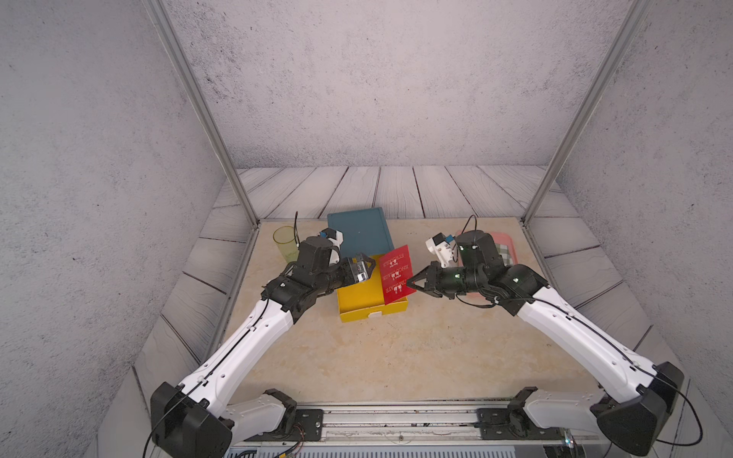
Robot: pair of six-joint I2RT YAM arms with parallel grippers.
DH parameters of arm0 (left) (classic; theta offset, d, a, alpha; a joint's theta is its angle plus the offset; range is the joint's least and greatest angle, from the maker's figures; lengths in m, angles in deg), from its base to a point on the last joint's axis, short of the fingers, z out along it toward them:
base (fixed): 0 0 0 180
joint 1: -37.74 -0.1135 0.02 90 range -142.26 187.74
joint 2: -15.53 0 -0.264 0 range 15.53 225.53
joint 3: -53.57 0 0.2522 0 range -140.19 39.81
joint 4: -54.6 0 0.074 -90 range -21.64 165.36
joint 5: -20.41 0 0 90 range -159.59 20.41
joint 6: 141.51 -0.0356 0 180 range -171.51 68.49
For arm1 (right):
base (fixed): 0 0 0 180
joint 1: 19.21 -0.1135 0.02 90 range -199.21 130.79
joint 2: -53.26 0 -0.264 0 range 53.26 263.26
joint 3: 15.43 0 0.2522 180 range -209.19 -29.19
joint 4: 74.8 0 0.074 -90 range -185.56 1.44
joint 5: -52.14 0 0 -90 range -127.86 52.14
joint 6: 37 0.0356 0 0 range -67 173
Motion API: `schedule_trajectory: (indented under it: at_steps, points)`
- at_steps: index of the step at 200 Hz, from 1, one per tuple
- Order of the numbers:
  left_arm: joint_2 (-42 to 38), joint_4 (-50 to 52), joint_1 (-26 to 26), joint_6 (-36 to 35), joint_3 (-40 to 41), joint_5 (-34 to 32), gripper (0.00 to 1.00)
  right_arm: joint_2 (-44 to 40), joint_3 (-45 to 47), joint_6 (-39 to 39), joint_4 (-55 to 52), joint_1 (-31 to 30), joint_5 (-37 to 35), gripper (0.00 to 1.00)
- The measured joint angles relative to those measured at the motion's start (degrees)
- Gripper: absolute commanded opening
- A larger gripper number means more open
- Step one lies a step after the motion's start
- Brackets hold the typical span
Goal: Take the postcards out of the drawer
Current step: Pick up the postcard from the drawer, then place the postcard at the center of the board.
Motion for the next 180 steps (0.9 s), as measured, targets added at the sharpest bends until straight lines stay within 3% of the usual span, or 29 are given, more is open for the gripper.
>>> schedule_trajectory:
  at_steps: [44, 73, 125, 180]
  points:
    - [-2.58, 0.61, -0.28, -1.16, 0.00, -0.07, 0.96, -14.88, 5.77, -1.77, -10.36, 0.15, -6.80, 0.00]
    - [-3.21, 1.51, -0.28, -2.40, 0.11, -0.02, 0.96, -20.44, 10.36, -2.51, -15.41, 0.63, -9.94, 0.00]
    - [-7.21, 3.80, -1.46, -4.33, 2.60, -0.55, 0.96, -21.99, 24.65, -3.04, -17.51, 0.81, -12.28, 0.00]
    - [-9.70, 3.13, -1.90, -5.62, 2.62, -1.11, 0.96, -19.28, 38.58, -2.89, -9.33, 0.85, -12.31, 0.00]
